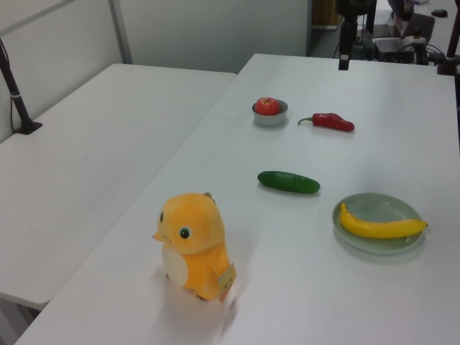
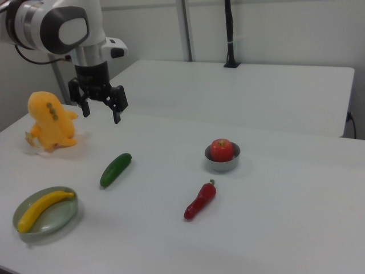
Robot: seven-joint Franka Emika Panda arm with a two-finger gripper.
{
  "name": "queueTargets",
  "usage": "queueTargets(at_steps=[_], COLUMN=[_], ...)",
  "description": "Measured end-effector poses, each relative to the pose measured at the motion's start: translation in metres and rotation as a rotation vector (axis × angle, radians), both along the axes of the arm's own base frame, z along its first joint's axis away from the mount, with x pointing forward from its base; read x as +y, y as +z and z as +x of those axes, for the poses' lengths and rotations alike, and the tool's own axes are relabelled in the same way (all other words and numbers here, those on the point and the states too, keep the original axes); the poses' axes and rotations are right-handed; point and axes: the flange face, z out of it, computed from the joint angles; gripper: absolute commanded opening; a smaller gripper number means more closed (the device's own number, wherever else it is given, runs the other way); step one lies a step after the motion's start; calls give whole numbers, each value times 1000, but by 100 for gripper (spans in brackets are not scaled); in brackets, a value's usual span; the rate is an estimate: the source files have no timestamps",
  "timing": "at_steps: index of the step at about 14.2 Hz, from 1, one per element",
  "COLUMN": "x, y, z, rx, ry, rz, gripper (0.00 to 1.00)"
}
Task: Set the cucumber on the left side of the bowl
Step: 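Move the open gripper over the green cucumber and lower it, then close the gripper on the cucumber's end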
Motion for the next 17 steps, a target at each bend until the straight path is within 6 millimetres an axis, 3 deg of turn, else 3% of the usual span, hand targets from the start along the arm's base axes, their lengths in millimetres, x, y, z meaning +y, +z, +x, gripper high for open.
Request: queueTargets(at_steps=[4, 6, 9, 17], x=[2, 14, 47, 106], y=[-32, -57, -104, -178], z=[10, 18, 40, 68], rx=[-38, -26, -24, -61], ry=[32, 48, 92, 26], rz=[-2, -3, -6, -5], gripper=[100, 100, 100, 100])
